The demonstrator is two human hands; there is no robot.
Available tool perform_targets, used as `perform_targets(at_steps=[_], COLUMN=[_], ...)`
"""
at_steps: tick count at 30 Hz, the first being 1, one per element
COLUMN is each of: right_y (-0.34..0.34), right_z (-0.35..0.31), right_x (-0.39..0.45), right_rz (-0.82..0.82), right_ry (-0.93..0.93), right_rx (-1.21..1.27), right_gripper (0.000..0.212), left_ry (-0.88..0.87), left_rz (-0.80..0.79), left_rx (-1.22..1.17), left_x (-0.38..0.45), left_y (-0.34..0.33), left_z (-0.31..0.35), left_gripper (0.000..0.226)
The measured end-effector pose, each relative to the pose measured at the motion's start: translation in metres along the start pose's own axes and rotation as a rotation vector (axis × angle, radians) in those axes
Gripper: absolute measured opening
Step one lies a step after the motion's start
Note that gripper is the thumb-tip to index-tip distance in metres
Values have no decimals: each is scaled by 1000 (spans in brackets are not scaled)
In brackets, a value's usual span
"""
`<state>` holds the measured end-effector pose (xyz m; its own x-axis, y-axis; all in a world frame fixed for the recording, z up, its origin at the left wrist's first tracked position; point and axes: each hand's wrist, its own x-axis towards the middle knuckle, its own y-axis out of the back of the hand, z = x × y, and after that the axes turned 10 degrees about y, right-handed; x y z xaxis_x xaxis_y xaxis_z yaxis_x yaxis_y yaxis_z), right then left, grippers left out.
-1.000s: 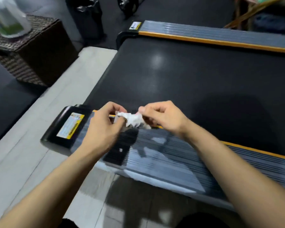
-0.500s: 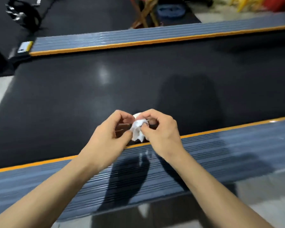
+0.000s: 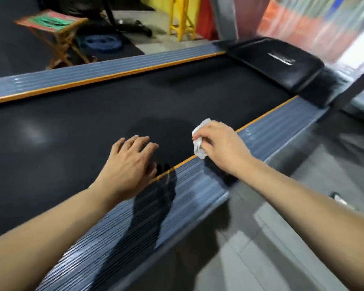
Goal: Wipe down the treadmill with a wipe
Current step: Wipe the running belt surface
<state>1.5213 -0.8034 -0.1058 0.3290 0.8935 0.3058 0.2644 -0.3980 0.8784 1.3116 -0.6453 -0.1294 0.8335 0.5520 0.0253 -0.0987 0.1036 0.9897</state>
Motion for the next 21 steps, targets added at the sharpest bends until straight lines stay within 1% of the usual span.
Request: perform_targets(at_steps=[3, 5, 8, 11, 14, 17, 21], right_y=[31, 44, 63, 82, 103, 119, 113], right_z=[45, 78, 146, 220, 289, 346, 389], right_x=[-32, -52, -72, -73, -63, -45, 21], right_rz=[86, 141, 254, 317, 294, 248, 154], right_ry=[-77, -100, -112, -143, -186, -229, -218], right_rx=[20, 35, 30, 0, 1, 30, 73], right_gripper=[23, 23, 21, 24, 30, 34, 34], left_ry=[-35, -64, -91, -76, -29, 31, 45], left_rz=[-9, -32, 4, 18, 23, 20, 4], left_rx=[-46, -42, -35, -10, -2, -23, -5], left_x=[26, 41, 77, 126, 180, 229, 278], left_y=[-10, -26, -51, -68, -76, -83, -92], left_z=[47, 79, 126, 169, 213, 249, 262], left_gripper=[51, 54, 65, 58, 49, 51, 55])
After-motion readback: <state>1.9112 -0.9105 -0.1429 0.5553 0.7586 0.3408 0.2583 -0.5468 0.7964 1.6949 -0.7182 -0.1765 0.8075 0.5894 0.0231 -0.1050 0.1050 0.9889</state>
